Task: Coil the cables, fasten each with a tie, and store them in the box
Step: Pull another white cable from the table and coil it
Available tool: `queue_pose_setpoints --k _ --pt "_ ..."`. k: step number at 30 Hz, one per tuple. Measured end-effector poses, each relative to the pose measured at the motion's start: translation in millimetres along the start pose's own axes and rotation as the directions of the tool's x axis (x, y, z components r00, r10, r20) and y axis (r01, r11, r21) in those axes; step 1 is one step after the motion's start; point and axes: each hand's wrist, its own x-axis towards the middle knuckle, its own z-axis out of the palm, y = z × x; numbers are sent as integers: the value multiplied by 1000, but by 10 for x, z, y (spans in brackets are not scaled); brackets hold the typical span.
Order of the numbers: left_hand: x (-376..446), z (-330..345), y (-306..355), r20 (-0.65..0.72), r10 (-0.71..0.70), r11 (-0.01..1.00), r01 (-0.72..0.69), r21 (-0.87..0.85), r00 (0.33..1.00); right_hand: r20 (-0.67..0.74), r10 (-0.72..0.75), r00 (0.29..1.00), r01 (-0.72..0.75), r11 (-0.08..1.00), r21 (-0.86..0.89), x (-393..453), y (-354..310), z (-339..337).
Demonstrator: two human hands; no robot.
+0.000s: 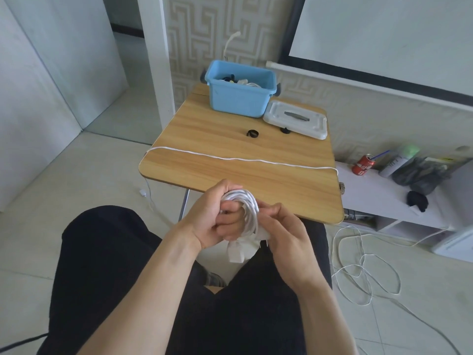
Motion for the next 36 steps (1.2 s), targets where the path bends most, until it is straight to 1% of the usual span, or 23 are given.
queue_pose_setpoints --k 1,2,4,7,8,9,10,13,15,18,20,21,23,25,26,27,28,30,31,33,36 --pt "11 30 -6 -43 10 999 -12 -36 999 1 -25 1000 25 1000 0 -2 -8 8" --pt "31 58 -17 -111 14 998 -21 -55 994 -25 -49 999 47 998 -46 7 4 17" --pt "72 110 -50 -278 16 998 -33 -59 961 -100 -90 991 70 980 -184 47 32 55" --pt "157 100 -83 -515 78 996 -86 9 854 -138 -133 981 82 944 -321 254 48 125" --pt "182 82 -89 -565 108 994 -105 38 818 -133 -130 983 71 925 -374 365 28 139" --pt "203 78 -82 -588 118 992 -119 37 800 -125 -139 982 71 896 -439 483 -6 140" --pt "243 67 -55 -580 116 989 -145 -4 806 -110 -160 981 86 865 -494 614 -57 135" --pt "362 6 75 -434 69 937 -207 -281 898 -95 -188 978 97 802 -589 965 -194 100" --pt "450 -25 181 -341 75 910 -205 -361 937 -97 -182 979 86 788 -609 1147 -256 69" --pt "545 -57 321 -281 124 898 -228 -377 952 -83 -198 977 104 774 -625 1348 -336 72" --pt "614 -91 424 -303 128 884 -247 -397 945 -40 -171 984 109 774 -624 1523 -395 67" --pt "663 -122 476 -325 119 877 -253 -408 938 -16 -131 991 92 775 -625 1623 -426 50" --pt "772 -217 558 -355 105 884 -250 -394 929 -12 -28 1000 15 802 -597 1853 -475 -3" --pt "880 -323 601 -374 88 897 -236 -373 923 -79 56 995 -90 839 -537 2113 -486 -81" --pt "935 -374 623 -371 73 902 -219 -371 926 -132 66 989 -128 830 -543 2268 -473 -124" --pt "991 -430 647 -356 54 910 -193 -368 933 -177 55 983 -151 790 -594 2443 -444 -163" --pt "1035 -472 660 -333 36 918 -163 -361 942 -197 32 980 -160 721 -675 2583 -419 -209" --pt "1106 -549 692 -292 7 927 -116 -357 956 -195 0 981 -162 562 -811 2832 -356 -273" --pt "1169 -621 728 -277 0 921 -108 -374 961 -182 -1 983 -157 503 -850 2996 -295 -290" --pt "1242 -731 756 -251 -1 915 -100 -391 968 -172 -2 985 -155 429 -890 3200 -191 -317" --pt "1298 -835 698 -186 -16 913 -61 -403 982 -189 -5 982 -172 393 -903 3386 -21 -326"
